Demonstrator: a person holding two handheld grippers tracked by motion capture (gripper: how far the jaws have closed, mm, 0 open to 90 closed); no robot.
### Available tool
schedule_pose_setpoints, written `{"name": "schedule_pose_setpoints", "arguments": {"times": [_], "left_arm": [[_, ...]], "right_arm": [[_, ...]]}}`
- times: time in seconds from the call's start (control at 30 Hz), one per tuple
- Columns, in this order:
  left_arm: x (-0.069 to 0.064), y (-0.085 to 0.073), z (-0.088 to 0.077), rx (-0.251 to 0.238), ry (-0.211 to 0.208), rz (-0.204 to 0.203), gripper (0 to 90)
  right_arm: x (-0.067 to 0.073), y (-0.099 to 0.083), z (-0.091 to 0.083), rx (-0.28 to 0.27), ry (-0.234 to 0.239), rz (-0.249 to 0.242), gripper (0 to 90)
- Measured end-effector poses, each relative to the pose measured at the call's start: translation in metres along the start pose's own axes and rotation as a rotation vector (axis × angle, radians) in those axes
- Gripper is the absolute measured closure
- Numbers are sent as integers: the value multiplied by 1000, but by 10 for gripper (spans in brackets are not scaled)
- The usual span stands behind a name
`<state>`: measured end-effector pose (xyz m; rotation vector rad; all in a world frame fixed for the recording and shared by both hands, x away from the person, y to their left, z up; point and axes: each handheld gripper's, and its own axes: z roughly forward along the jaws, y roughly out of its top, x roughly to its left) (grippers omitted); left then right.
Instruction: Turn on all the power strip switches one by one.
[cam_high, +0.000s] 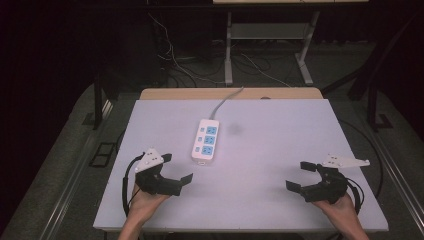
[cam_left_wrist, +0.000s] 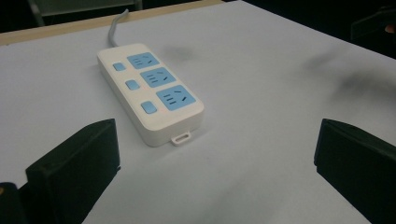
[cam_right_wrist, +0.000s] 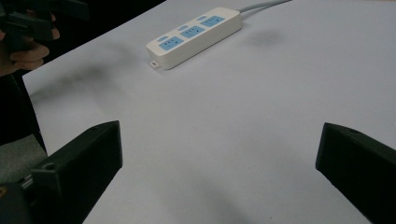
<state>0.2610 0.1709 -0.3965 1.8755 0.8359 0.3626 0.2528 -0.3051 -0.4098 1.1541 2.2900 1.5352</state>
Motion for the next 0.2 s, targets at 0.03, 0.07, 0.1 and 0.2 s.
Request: {"name": "schedule_pose_setpoints", "arguments": {"times": [0.03, 0.07, 0.1, 0.2], "left_arm": [[-1, -1, 0, -2, -6, 0, 0], [-1, -2, -1, -2, -7, -2, 0], [0, -3, -1, -4, -8, -4, 0], [2, -5, 0, -7, -14, -23, 0]], "right_arm": [[0, 0, 0, 2, 2, 0, 5], [0, 0, 1, 4, 3, -1, 6], [1, 0, 1, 6, 3, 0, 5], [1, 0, 2, 9, 7, 0, 5]]}}
